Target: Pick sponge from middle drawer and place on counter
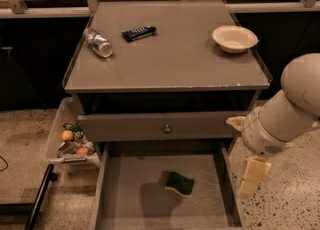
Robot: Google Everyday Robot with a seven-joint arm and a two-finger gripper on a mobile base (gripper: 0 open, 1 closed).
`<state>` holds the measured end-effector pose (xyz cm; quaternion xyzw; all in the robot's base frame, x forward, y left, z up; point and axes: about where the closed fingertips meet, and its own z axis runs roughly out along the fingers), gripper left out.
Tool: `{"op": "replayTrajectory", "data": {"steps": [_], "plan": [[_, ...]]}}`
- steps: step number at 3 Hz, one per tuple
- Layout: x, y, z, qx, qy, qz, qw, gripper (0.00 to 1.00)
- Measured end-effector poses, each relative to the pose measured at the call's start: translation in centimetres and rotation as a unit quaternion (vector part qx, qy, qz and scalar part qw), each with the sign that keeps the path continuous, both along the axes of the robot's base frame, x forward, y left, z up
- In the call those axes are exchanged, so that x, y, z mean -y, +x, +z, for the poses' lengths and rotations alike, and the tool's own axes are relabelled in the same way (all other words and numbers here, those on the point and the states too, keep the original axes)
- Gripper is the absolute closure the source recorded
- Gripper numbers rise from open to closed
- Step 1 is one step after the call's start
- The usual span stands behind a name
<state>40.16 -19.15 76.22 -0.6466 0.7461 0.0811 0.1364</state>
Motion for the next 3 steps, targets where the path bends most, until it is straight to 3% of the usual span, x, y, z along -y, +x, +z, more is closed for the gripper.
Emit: {"op": "replayTrajectory", "data": {"steps": [1, 3], "plan": [[0.9, 1.2, -3.3, -0.012, 0.011, -0.036, 0.9992, 0.0], [2.1, 5.1, -14.1, 0.012, 0.025, -0.05, 0.9983, 0.0]]}}
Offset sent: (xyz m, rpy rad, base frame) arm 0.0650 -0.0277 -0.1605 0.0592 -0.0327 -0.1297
